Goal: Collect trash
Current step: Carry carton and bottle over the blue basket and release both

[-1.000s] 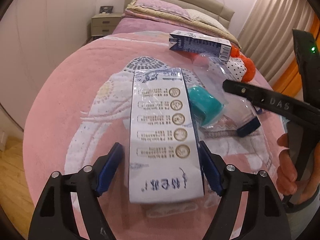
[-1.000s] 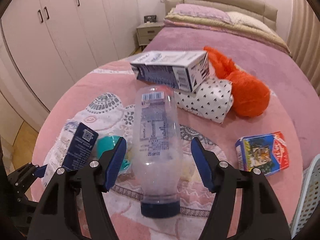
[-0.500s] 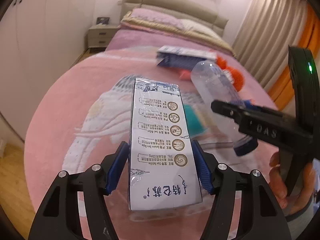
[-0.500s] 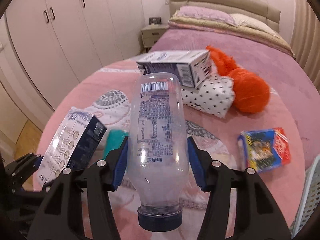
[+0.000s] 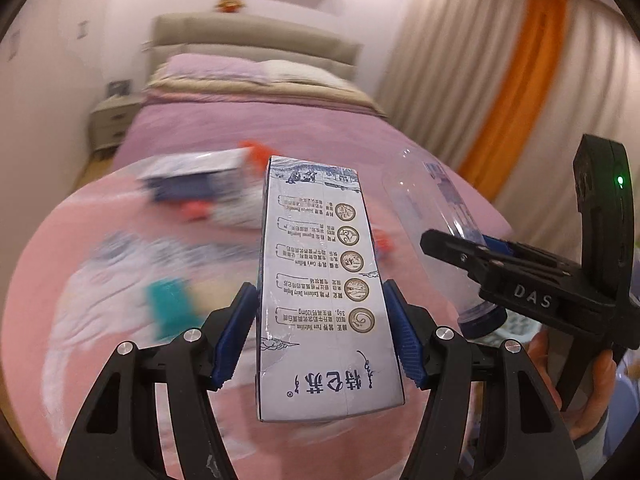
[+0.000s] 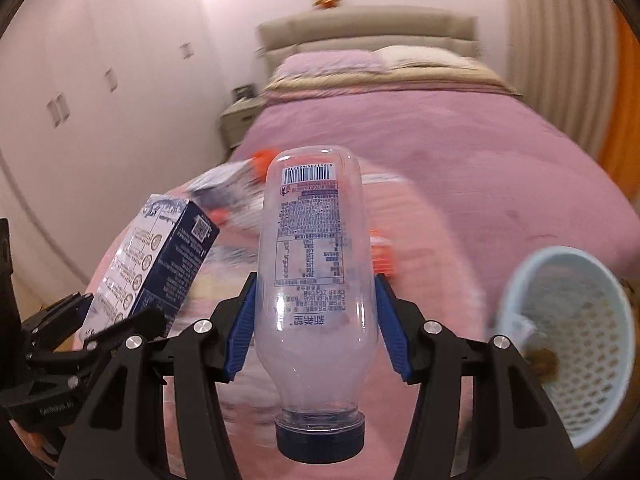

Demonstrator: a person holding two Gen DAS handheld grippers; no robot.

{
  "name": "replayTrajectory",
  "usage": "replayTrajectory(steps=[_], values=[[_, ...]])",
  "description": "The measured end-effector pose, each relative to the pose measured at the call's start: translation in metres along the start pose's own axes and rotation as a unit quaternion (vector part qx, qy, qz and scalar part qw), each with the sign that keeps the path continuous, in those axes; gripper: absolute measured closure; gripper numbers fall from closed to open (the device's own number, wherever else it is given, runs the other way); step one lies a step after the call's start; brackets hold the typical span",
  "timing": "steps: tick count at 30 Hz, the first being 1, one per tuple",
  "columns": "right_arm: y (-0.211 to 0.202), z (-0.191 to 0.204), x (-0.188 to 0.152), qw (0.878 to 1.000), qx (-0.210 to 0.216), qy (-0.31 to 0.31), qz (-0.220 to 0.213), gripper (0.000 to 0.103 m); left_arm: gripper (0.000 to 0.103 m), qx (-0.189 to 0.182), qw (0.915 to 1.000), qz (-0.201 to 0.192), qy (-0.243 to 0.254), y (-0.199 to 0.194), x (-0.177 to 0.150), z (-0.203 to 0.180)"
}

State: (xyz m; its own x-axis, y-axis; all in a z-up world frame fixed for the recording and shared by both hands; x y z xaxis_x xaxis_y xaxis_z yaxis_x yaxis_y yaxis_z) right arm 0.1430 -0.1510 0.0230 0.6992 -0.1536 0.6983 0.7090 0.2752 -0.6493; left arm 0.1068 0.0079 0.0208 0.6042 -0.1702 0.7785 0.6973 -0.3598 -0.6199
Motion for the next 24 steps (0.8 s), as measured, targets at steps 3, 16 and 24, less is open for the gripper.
replayTrajectory(steps=[3, 16, 24], values=[[-0.018, -0.044, 0.010, 0.998, -0.031, 0.038, -0.024, 0.050, 0.041, -0.040, 0.9986, 0.000, 0.035, 0.028, 0.023, -0.044], [-0.028, -0.220, 0.012, 0.966, -0.171, 0.190, -0.027, 0.050, 0.041, -0.184, 0.9773, 0.066, 0.081, 0.158, 0.065, -0.174], [-0.001, -0.278, 0.003, 0.953, -0.194, 0.234, 0.017, 0.049, 0.032, -0.215, 0.9715, 0.079, 0.060, 0.195, 0.056, -0.194]])
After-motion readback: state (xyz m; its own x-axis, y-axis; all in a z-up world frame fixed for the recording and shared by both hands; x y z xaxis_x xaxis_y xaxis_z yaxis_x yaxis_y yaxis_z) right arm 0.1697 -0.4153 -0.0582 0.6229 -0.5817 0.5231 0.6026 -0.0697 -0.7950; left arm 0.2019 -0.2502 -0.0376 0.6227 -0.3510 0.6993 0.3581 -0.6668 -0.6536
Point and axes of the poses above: each gripper's, at about its wrist camera, not at the fingertips, and y roughly the way its jaws point, z to its left, x to its top, the point moved 1 cm from there along y, roughly the way its jaws point, and after that the axes turned 11 degrees about y, right-handed, at the moved point
